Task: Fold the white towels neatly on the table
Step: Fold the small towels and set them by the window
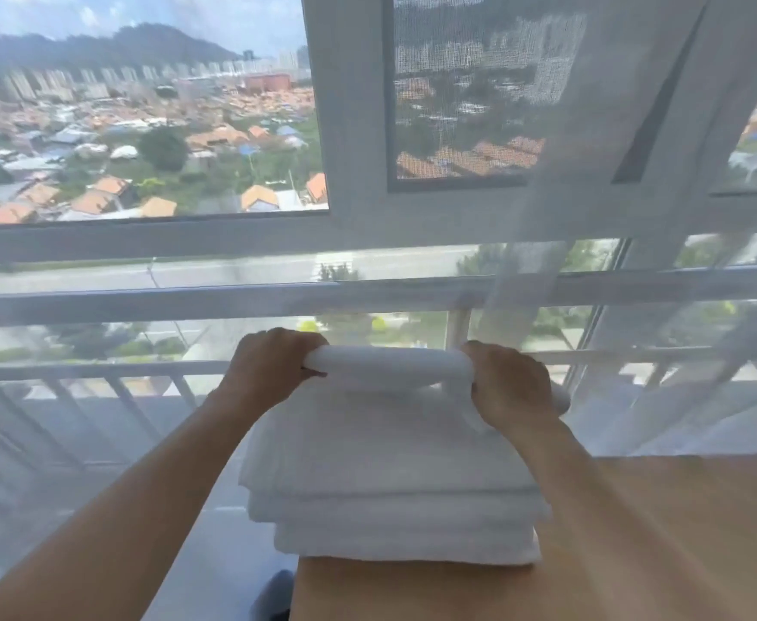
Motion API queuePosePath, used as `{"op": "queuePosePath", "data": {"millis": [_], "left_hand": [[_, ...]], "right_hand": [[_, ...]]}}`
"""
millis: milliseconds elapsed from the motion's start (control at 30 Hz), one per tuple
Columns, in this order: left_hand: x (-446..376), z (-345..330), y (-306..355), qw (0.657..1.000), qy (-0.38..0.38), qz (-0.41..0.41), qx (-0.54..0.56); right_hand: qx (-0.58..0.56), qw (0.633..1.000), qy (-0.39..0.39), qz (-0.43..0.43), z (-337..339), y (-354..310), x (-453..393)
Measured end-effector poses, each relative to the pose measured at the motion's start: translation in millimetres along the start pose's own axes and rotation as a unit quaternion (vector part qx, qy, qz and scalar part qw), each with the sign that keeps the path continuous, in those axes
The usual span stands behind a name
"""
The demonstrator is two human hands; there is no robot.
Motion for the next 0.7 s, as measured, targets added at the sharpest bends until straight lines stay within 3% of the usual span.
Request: {"op": "queuePosePath", "data": {"millis": [100,200,433,500,567,700], "left_hand": [[18,-34,-22,0.998,-0.053,0.033,0.021],[41,-49,-42,0.989,-0.061,0.091,0.096],[80,-39,-82,0.924,0.075,0.186,0.325],[91,-41,-93,0.870,0.099,0.239,0.420],[98,-55,-97,0.801,0.064,0.307,0.511],[97,-71,-87,0.699,-0.004,0.343,0.628]], "right_hand": [[-0.010,0.998,-0.057,-0.006,-36,-10,22],[-0.024,0.998,-0.049,-0.001,-48,-12,42],[-0.093,0.995,-0.011,-0.042,-45,8,63],[-0.123,0.990,-0.008,-0.065,-46,23,68],[-0.158,0.983,-0.023,-0.095,-50,41,68],[-0.298,0.938,-0.088,-0.153,-62,62,67]]}}
Point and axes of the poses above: each hand's wrist, its own x-axis away from the middle knuckle, its own z-axis out of the back of the hand, y = z × x, the point moved 8 cm from there along -x, towards the middle knuckle, and after that the axes turned 14 degrees about x, right-handed, at the moved point
